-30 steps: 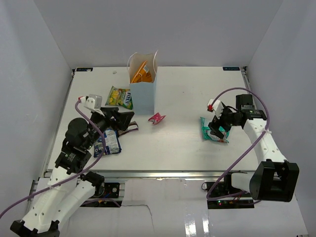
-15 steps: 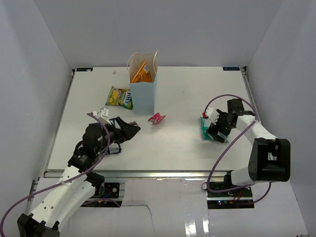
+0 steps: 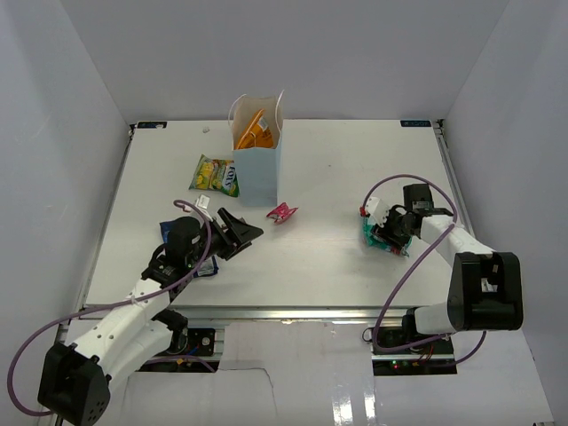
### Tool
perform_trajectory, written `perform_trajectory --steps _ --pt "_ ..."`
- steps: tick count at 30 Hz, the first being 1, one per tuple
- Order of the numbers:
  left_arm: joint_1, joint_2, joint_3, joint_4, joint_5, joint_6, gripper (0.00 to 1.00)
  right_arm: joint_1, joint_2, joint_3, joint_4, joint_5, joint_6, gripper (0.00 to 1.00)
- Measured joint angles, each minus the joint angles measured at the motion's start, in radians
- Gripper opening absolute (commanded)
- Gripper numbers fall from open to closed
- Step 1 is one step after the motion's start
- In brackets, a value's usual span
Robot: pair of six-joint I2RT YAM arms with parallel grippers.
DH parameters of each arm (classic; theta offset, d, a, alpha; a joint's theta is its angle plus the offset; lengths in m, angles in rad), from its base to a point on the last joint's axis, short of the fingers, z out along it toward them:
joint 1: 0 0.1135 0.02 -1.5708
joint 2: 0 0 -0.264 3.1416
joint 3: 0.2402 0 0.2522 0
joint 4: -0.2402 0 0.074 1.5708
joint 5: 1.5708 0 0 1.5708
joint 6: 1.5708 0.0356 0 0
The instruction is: Place the snacks into the paper bag
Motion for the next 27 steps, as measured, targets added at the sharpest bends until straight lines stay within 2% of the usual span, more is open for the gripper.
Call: perform_trajectory --steps 4,9,13,17,23,27 --pt "0.000 0.020 0.000 0.039 0.025 -0.021 0.78 0.000 -0.028 -0.006 0.010 -0.016 0.009 0.26" --pt "0.000 0.024 0.001 0.051 0.031 -0.003 0.78 0.000 -0.073 -0.006 -0.029 -0.080 0.031 0.16" --pt "0.000 0.033 0.029 -0.009 -0.004 0.073 0.79 0.000 -0.124 0.006 -0.140 -0.183 0.044 0.09" --pt "0.000 0.059 0.095 -0.077 -0.036 0.162 0.79 0.000 -0.157 0.070 -0.246 -0.309 0.050 0.08" --pt "0.001 0.024 0.116 -0.145 -0.057 0.245 0.79 0.014 -0.155 0.241 -0.350 -0.517 0.073 0.08" --pt "0.001 -0.019 0.174 -0.218 -0.098 0.319 0.81 0.082 -0.115 0.404 -0.367 -0.618 0.140 0.08"
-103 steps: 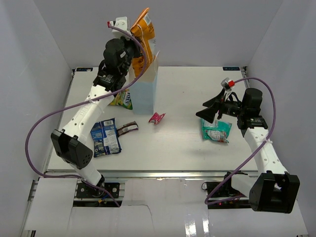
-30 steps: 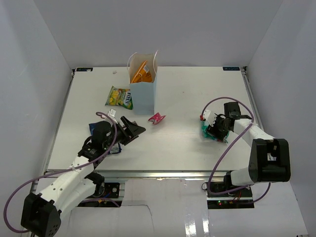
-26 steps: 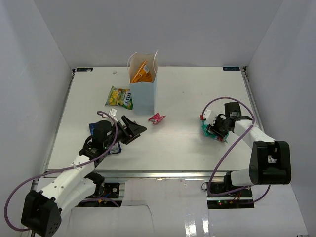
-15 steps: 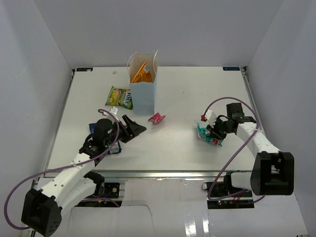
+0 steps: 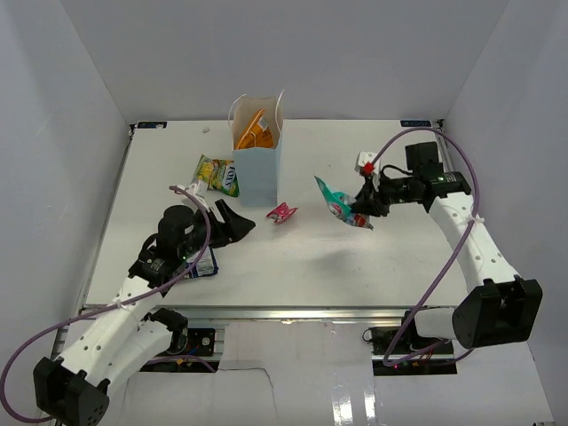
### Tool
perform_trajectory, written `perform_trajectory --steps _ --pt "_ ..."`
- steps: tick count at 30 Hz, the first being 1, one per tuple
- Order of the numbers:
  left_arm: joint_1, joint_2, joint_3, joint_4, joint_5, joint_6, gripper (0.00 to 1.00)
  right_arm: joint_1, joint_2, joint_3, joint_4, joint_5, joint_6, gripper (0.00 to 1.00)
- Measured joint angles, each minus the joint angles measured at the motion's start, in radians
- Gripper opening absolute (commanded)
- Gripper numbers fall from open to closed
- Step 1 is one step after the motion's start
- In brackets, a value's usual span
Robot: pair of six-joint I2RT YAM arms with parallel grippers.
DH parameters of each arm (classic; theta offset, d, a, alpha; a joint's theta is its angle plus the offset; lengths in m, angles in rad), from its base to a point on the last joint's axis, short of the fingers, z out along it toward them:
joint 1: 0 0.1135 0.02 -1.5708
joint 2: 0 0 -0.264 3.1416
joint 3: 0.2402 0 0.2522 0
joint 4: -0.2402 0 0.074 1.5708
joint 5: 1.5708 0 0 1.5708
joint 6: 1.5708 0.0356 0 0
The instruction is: Place the snacks into the paper bag
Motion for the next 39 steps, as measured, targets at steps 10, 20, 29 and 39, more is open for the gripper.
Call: perform_trajectory --steps 10,20,29,39 --pt "0.000 -0.095 0.124 -0.078 -0.069 0.183 0.82 0.270 0.149 0.400 0.290 -0.135 0.486 0.08" --pt "0.000 -0.100 0.121 -0.111 -0.095 0.186 0.82 0.383 0.571 0.874 0.726 0.045 1.075 0.08" --pt "0.000 -0.146 0.113 -0.127 -0.121 0.186 0.83 0.463 0.732 0.917 0.875 0.329 1.231 0.08" --pt "0.000 -0.185 0.106 -0.150 -0.146 0.209 0.85 0.462 0.714 0.783 0.934 0.542 1.158 0.08"
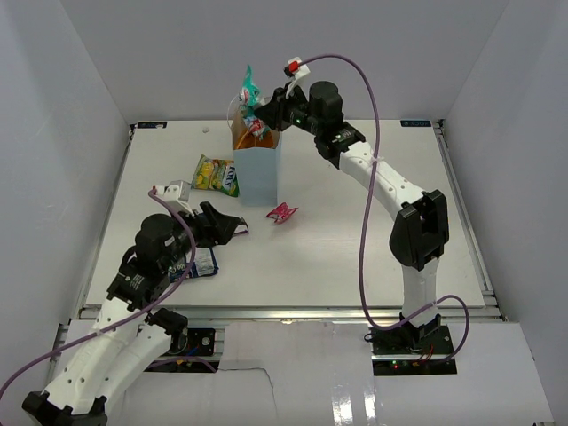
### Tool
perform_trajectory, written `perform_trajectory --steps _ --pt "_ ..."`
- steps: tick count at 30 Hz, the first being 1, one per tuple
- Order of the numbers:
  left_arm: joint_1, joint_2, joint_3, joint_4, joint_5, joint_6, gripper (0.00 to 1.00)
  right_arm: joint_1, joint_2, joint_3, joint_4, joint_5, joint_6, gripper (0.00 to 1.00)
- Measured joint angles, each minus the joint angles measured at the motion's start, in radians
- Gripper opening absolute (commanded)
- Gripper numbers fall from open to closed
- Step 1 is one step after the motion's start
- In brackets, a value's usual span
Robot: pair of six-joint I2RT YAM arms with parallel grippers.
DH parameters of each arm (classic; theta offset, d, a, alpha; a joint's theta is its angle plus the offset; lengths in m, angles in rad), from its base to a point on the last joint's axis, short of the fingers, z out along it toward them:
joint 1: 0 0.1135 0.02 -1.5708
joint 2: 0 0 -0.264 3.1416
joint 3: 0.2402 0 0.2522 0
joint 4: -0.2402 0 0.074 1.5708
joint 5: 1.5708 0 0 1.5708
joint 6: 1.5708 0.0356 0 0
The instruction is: Place the snacks into the paper bag
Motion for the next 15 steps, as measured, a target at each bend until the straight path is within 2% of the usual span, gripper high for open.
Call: perform_trajectory --steps 2,6,9,12,15 --pt "0.000 0.005 0.000 -0.001 -0.009 0.007 0.85 -0.001 0.000 -0.041 -0.001 0.019 -0.019 0.08" --pt "0.000 0.017 0.000 -0.002 -0.021 0.015 0.85 -0.002 -0.001 -0.119 0.007 0.045 -0.051 0.16" --pt "0.000 0.024 0.000 0.000 -0.024 0.017 0.85 -0.002 -0.009 -0.162 0.015 0.057 -0.070 0.29" --pt "0.000 0.035 0.000 0.003 -0.027 0.023 0.85 -0.002 -0.028 -0.174 0.027 0.059 -0.081 0.53" --pt "0.000 0.055 0.001 0.002 -0.050 0.021 0.86 -0.001 -0.063 -0.182 0.037 0.052 -0.088 0.68"
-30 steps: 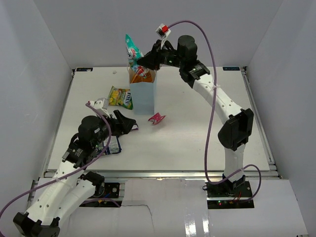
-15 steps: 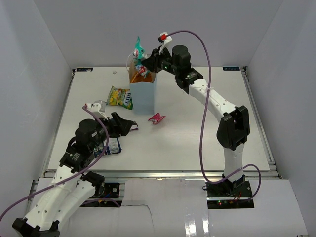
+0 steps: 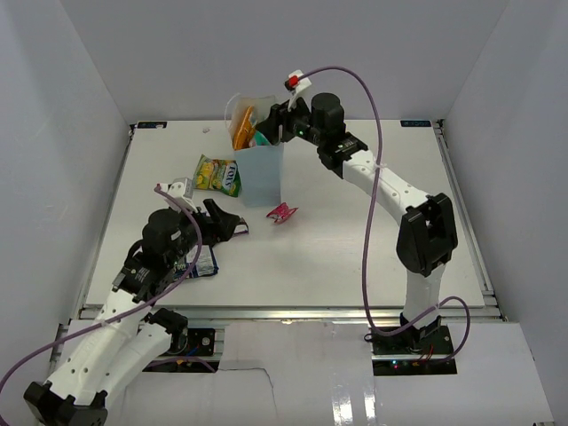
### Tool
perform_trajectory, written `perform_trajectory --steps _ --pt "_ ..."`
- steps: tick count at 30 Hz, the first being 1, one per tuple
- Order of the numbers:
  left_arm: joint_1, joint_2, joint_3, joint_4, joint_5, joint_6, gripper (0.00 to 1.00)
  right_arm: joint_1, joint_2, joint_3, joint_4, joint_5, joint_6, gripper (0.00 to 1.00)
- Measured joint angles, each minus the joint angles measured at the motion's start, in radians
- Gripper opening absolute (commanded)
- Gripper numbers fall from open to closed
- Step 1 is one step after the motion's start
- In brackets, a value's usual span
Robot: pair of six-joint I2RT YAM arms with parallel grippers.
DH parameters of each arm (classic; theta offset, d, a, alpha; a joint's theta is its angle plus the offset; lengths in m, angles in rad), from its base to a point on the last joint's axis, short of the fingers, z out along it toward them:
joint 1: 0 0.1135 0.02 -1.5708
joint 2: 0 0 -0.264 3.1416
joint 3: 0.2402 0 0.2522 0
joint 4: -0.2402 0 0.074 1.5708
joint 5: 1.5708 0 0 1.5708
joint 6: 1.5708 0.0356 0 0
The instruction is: Place the snacks into the paper bag
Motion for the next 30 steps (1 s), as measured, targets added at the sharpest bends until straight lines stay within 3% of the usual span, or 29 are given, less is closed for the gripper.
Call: perform_trajectory --steps 3,7,13,18,22,26,30 --pt "0.000 0.037 0.010 -0.006 -0.053 -0.016 0.86 0.000 -0.039 0.000 0.006 -0.017 -0.011 0.75" --pt "0.002 0.136 0.060 -0.022 -0.128 -0.058 0.86 0.000 -0.091 0.017 -0.009 -0.080 -0.024 0.77" --pt "0.042 0.248 0.099 -0.014 -0.206 -0.164 0.93 -0.008 -0.250 -0.016 -0.104 -0.320 -0.130 0.87" --pt "0.178 0.371 0.125 0.009 -0.199 -0.270 0.93 -0.047 -0.546 -0.327 -0.121 -0.512 -0.210 0.92" --pt "0.330 0.522 0.164 0.059 -0.110 -0.307 0.94 -0.130 -0.729 -0.635 -0.133 -0.616 -0.285 0.93" --pt "0.464 0.700 0.223 0.133 0.038 -0.335 0.93 -0.269 -0.767 -0.846 -0.170 -0.737 -0.320 0.93" --pt "0.523 0.874 0.253 0.218 0.144 -0.387 0.90 -0.444 -0.760 -0.898 -0.263 -0.837 -0.362 0.93"
